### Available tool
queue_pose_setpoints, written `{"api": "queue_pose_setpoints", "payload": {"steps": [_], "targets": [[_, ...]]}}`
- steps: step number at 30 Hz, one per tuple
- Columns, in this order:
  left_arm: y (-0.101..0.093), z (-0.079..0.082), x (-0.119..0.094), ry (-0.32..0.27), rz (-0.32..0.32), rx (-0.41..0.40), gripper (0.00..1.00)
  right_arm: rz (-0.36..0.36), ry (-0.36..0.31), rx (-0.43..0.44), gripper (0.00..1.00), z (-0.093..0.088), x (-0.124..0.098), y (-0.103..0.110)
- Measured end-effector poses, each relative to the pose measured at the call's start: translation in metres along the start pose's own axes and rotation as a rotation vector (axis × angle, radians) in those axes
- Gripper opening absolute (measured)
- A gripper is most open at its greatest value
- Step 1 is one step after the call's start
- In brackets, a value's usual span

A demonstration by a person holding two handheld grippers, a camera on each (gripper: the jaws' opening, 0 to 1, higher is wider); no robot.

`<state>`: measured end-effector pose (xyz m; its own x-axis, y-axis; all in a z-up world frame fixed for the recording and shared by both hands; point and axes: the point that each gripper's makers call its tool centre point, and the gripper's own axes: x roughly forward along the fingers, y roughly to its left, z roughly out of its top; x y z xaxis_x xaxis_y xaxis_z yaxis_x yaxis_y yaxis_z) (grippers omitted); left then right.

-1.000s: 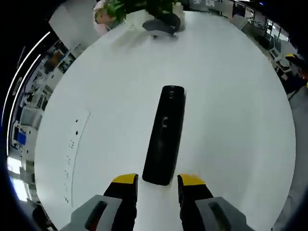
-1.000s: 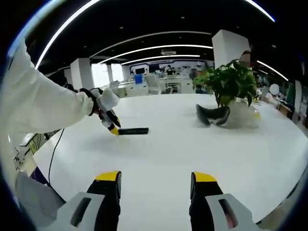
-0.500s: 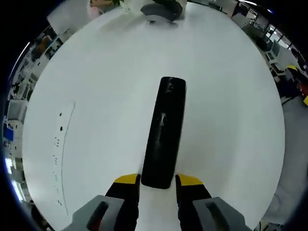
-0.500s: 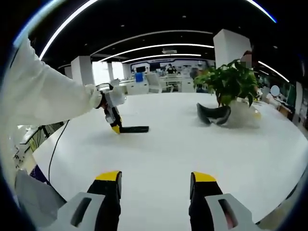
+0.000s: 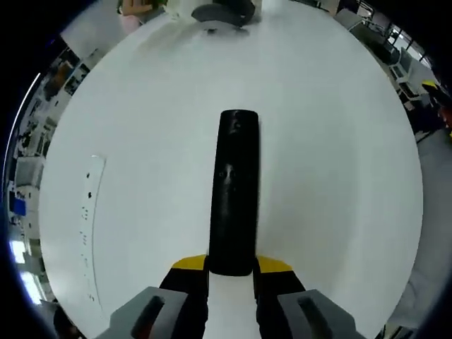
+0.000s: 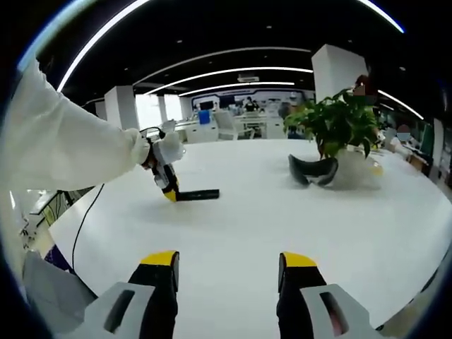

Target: Press the specified remote control buttons in sequence, fully releasing each button before pressing the next.

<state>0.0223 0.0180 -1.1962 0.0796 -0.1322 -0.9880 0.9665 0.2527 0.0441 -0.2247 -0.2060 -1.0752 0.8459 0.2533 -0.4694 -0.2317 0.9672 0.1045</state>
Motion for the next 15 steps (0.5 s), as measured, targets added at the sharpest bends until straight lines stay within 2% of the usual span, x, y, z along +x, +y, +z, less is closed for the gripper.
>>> {"api": "queue_pose_setpoints", "payload": {"steps": [3, 7, 11, 15], "targets": [[-0.008, 0.000, 0.000, 0.007, -0.009, 0.016, 0.23, 0.002, -0.001, -0.001, 0.54, 0.000, 0.000, 0.000], [-0.012, 0.000, -0.001, 0.011, 0.013, 0.013, 0.23, 0.008, -0.003, 0.001, 0.54, 0.001, 0.000, 0.001], [-0.017, -0.001, 0.000, 0.010, -0.003, -0.019, 0.23, 0.015, -0.003, -0.010, 0.54, 0.000, 0.001, 0.003], [-0.021, 0.000, 0.000, 0.013, 0.008, -0.029, 0.23, 0.015, -0.005, -0.002, 0.53, 0.001, 0.000, 0.002]]}}
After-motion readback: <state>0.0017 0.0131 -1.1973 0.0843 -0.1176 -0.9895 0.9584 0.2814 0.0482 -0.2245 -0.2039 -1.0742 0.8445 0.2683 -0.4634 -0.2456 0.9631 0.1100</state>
